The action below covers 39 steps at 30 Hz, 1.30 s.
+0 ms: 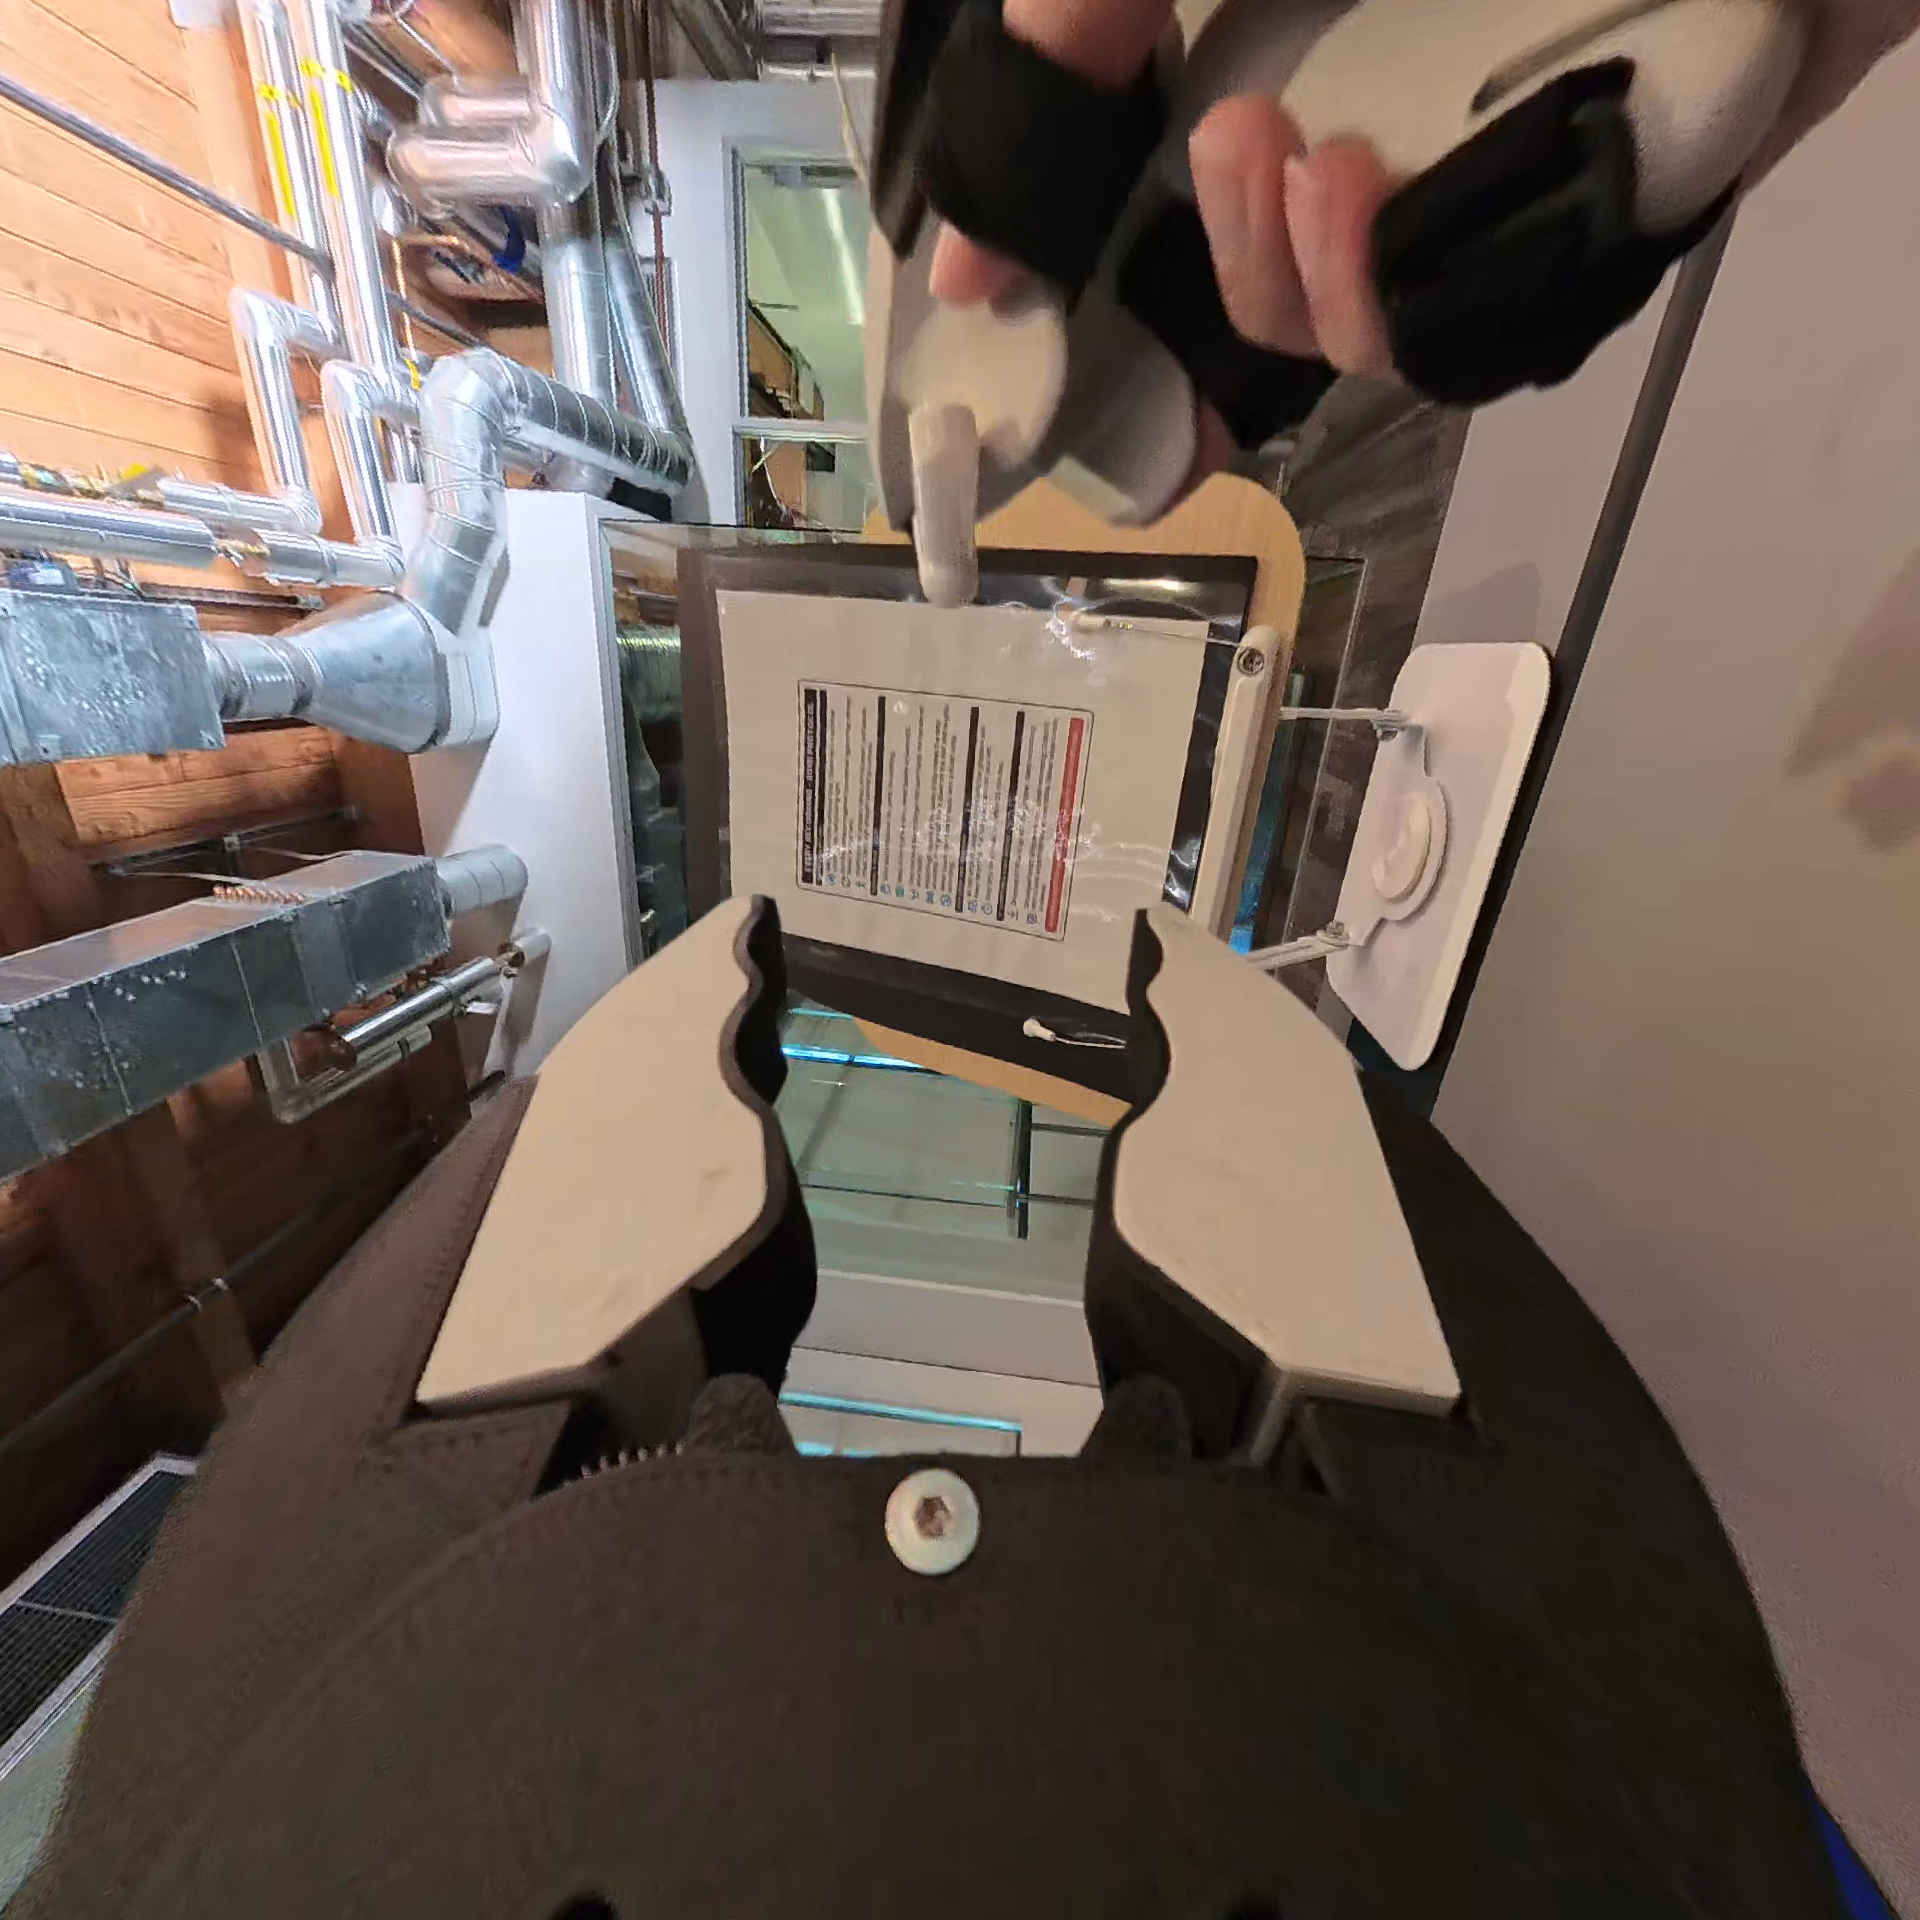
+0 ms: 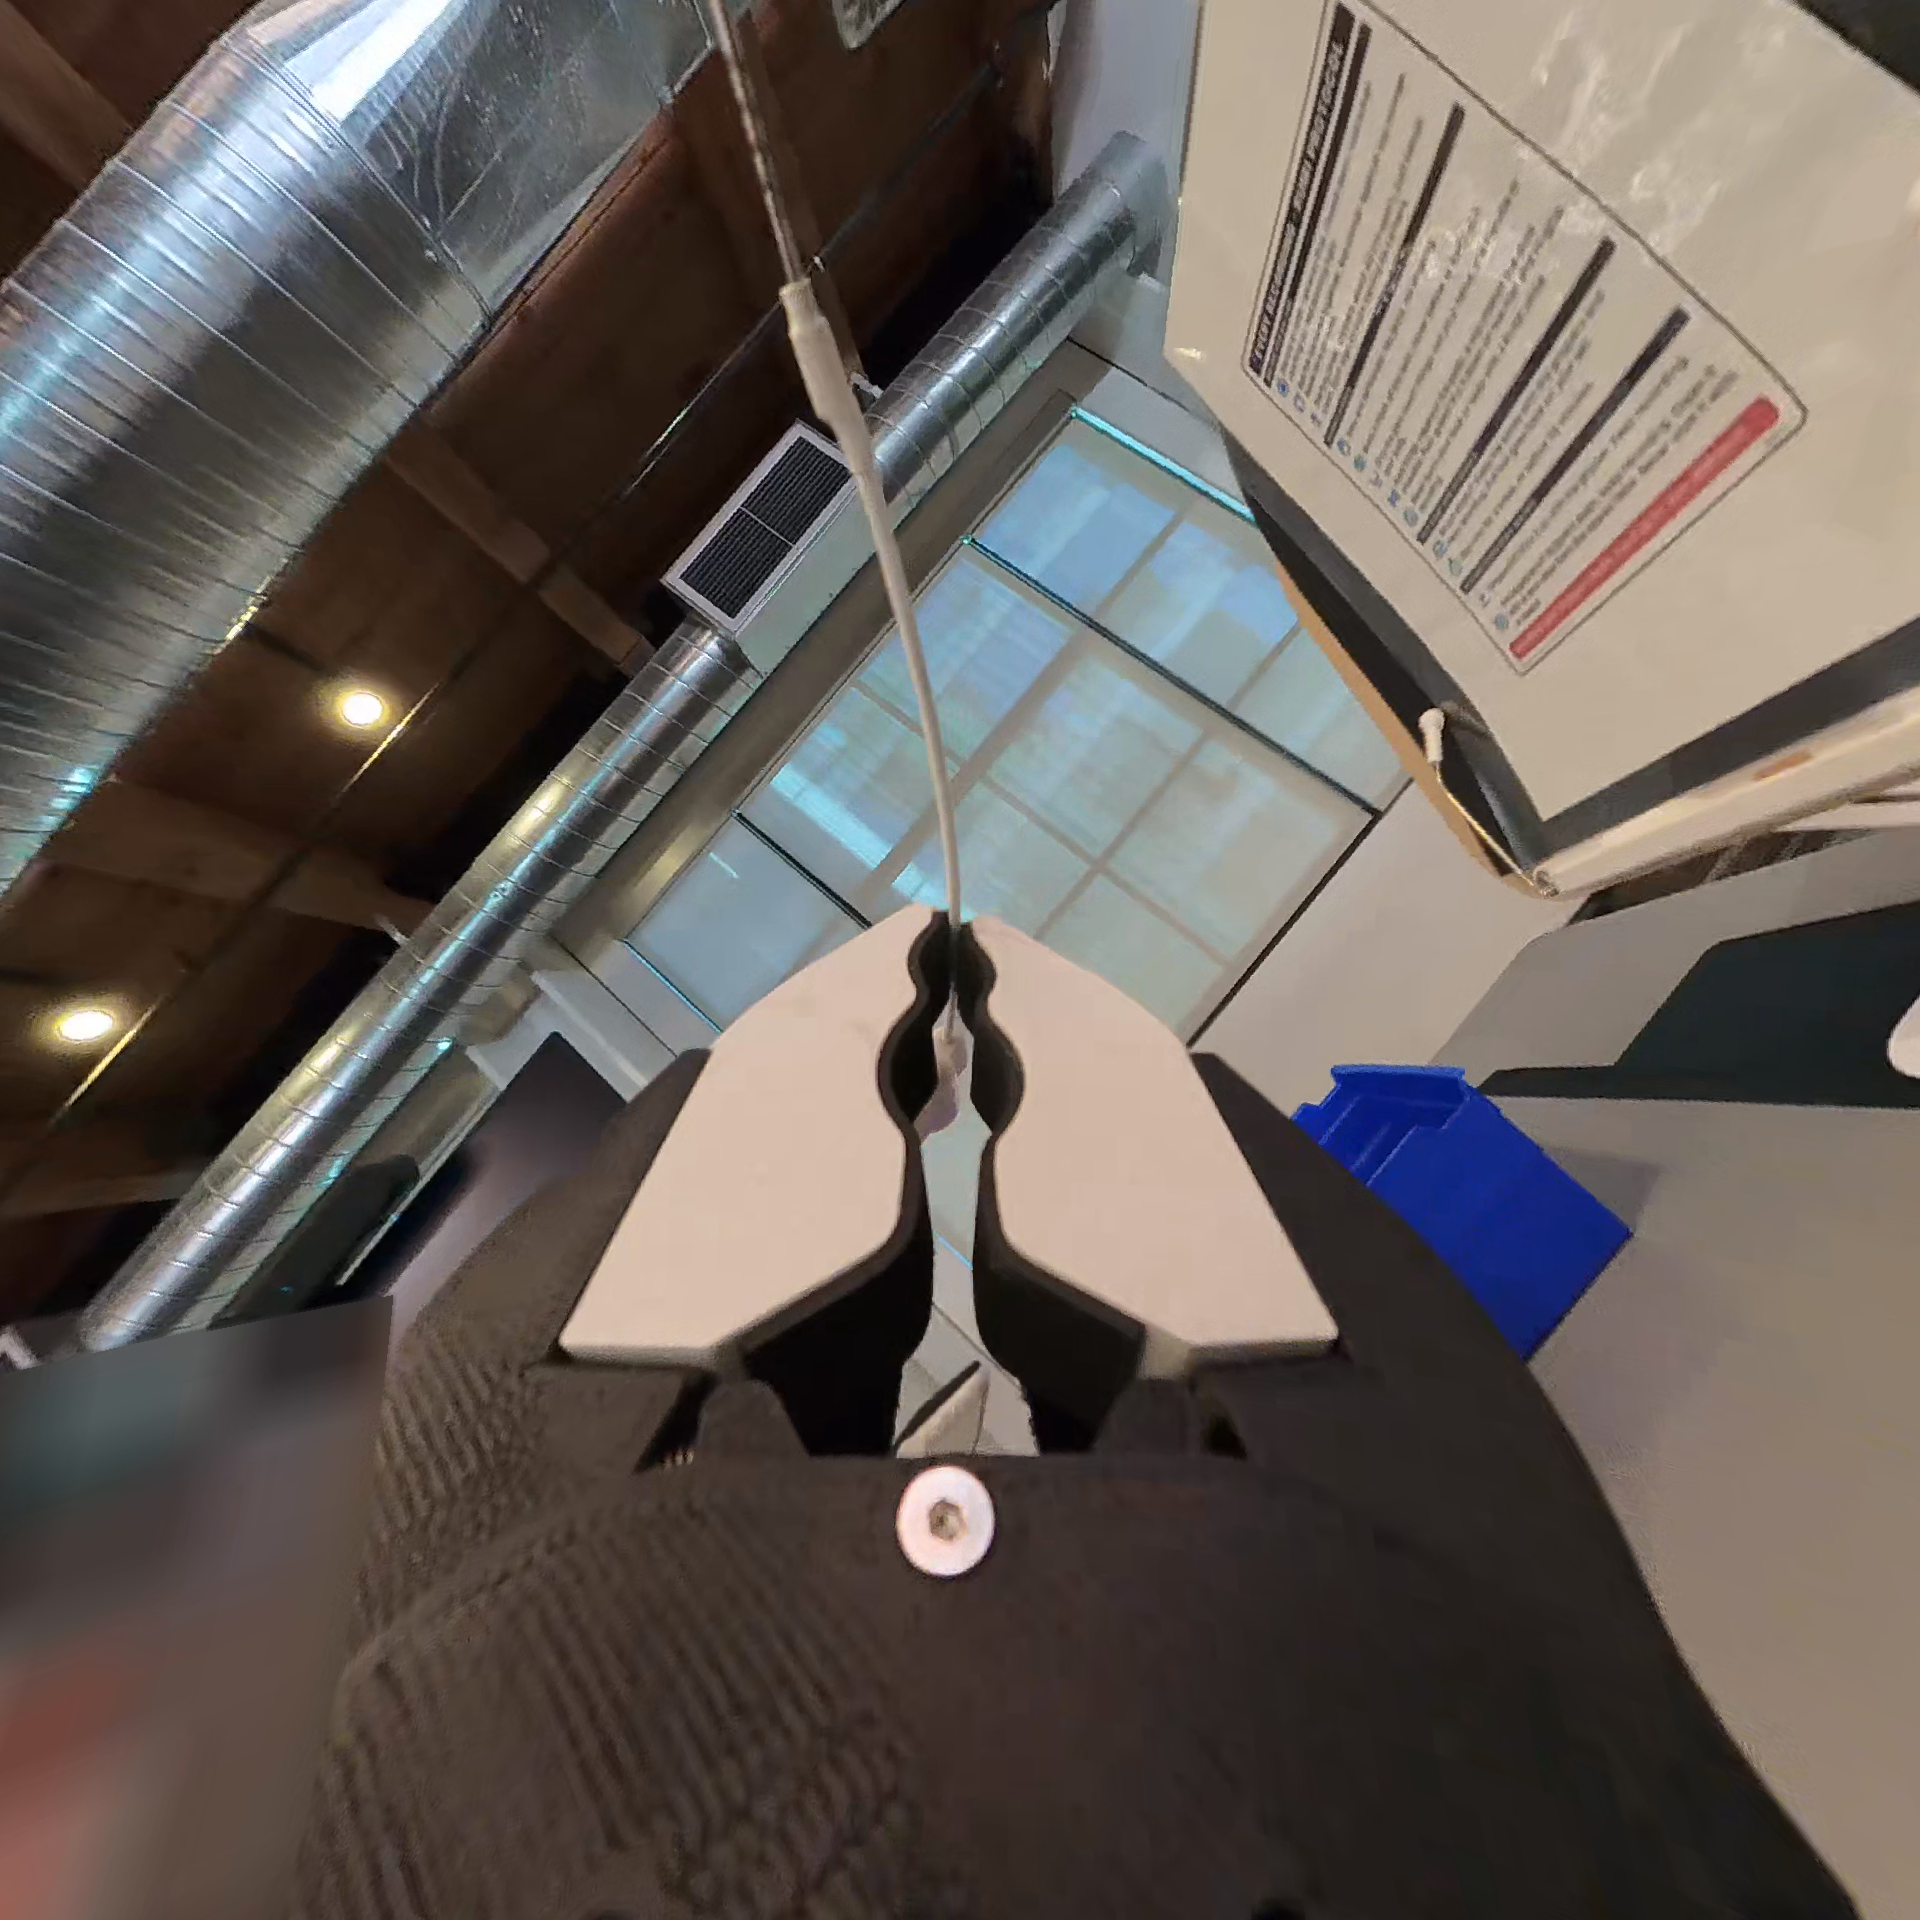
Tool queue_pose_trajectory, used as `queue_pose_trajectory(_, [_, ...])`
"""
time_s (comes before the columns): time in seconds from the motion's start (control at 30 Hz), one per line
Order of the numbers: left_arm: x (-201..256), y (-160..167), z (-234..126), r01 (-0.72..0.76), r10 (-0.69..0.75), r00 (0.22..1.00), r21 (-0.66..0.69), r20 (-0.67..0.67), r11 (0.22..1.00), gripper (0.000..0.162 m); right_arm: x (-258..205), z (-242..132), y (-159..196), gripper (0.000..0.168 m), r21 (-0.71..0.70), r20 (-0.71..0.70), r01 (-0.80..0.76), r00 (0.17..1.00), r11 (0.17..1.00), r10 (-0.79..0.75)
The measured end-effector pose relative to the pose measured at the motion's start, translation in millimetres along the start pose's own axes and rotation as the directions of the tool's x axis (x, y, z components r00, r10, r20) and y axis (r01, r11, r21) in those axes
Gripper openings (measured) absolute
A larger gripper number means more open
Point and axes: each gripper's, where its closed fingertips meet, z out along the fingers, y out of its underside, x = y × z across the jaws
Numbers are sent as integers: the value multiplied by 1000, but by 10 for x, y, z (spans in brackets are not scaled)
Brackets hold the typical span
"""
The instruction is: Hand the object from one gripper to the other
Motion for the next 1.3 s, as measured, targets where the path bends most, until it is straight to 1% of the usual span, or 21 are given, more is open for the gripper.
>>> queue_pose_trajectory(0.17, [35, -37, -39, 3, -2, 999, 42, -38, 999, 63, 4, 44, 87, 2, -32, 40, -56, 998, 998, 57])
queue_pose_trajectory(0.37, [28, 12, -60, 35, -30, 997, 71, -68, 997, 63, -43, 94, 195, 1, -72, 80, -102, 991, 992, 108])
queue_pose_trajectory(0.47, [-28, 16, -47, 55, -52, 998, 95, -37, 994, 64, -82, 136, 285, 2, -106, 106, -137, 983, 985, 149])
queue_pose_trajectory(0.57, [-141, -47, -72, 91, -97, 995, 180, 25, 979, 62, -157, 204, 455, 1, -179, 146, -179, 968, 967, 206])
queue_pose_trajectory(0.7, [-297, -175, -202, 177, -208, 976, 340, 57, 924, 54, -326, 277, 733, 1, -326, 231, -248, 915, 912, 331])
queue_pose_trajectory(0.8, [-402, -200, -304, 177, -230, 969, 407, 87, 896, 49, -407, 309, 924, 1, -415, 253, -259, 888, 872, 384])
queue_pose_trajectory(0.93, [-361, -107, -290, 155, -193, 979, 386, 61, 909, 45, -466, 333, 1074, 1, -475, 260, -269, 867, 838, 425])
queue_pose_trajectory(1.03, [-309, -83, -282, 158, -184, 983, 392, 29, 906, 35, -480, 343, 1128, 1, -492, 259, -272, 861, 827, 437])
queue_pose_trajectory(1.13, [-294, -62, -255, 112, -146, 987, 374, 63, 921, 25, -485, 356, 1180, 1, -504, 254, -276, 858, 819, 446])
queue_pose_trajectory(1.2, [-251, -44, -228, 67, -101, 992, 361, 77, 930, 14, -500, 362, 1217, 1, -515, 257, -277, 853, 811, 455])
queue_pose_trajectory(1.27, [-261, -19, -210, 29, -71, 991, 342, 112, 939, 13, -483, 373, 1242, 1, -515, 250, -274, 858, 812, 448])
queue_pose_trajectory(1.3, [-261, -8, -201, 47, -84, 992, 335, 97, 941, 13, -477, 378, 1238, 1, -510, 251, -275, 859, 815, 447])
